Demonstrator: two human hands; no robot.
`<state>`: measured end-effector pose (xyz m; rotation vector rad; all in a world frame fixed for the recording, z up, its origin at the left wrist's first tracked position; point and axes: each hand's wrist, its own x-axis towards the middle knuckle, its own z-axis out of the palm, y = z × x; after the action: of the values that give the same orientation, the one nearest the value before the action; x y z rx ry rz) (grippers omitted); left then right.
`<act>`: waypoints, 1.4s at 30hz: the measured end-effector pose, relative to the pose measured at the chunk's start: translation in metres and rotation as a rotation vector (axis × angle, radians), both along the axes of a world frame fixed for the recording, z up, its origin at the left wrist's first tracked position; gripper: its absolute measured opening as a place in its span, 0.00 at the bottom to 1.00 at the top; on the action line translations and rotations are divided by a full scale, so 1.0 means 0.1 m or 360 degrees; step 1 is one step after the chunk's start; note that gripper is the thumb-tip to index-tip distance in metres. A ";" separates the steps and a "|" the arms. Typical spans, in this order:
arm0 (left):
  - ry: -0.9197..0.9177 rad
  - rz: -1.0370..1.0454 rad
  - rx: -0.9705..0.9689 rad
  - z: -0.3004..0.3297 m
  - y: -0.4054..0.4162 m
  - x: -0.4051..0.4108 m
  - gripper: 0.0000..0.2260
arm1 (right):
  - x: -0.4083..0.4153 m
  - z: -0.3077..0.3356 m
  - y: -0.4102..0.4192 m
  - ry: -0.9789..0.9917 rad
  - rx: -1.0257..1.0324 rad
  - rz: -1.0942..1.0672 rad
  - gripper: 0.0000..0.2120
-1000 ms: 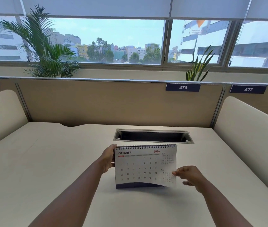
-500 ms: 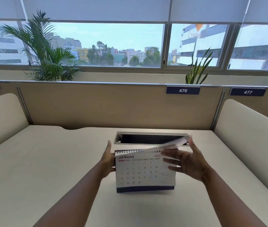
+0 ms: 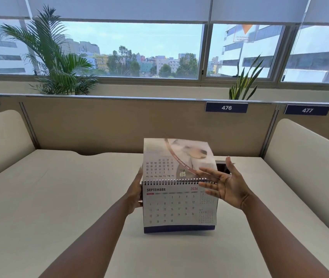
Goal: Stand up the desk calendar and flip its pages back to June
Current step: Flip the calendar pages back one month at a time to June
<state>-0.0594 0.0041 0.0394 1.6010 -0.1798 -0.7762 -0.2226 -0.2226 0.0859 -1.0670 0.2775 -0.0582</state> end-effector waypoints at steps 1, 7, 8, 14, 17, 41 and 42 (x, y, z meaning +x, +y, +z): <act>-0.0012 0.0011 0.0014 -0.01 0.00 0.01 0.29 | 0.00 0.00 0.00 0.0007 -0.0003 -0.0005 0.39; -0.0097 0.0058 0.0140 -0.05 -0.04 0.00 0.20 | -0.03 -0.04 0.01 0.0011 -0.0099 -0.0085 0.33; -0.0105 0.0084 0.0149 -0.05 -0.05 0.00 0.19 | -0.03 -0.05 0.01 0.0012 -0.0139 -0.0144 0.30; -0.0117 0.0138 0.0189 -0.04 -0.09 0.00 0.21 | -0.08 -0.18 -0.01 0.0122 -0.0613 -0.0924 0.13; -0.0111 0.0124 0.0186 -0.02 -0.09 0.01 0.20 | -0.11 -0.30 -0.06 0.0420 -0.0751 -0.1134 0.11; -0.0102 0.0128 0.0183 -0.02 -0.09 0.00 0.21 | -0.12 -0.45 0.07 0.0867 -0.1096 -0.0873 0.14; -0.0102 0.0130 0.0184 -0.02 -0.09 -0.01 0.21 | -0.14 -0.45 0.07 0.0871 -0.1101 -0.0882 0.14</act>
<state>-0.0599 -0.0046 0.0375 1.7330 -0.1168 -0.6829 -0.2361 -0.2158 0.0408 -1.6559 1.1030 -0.3828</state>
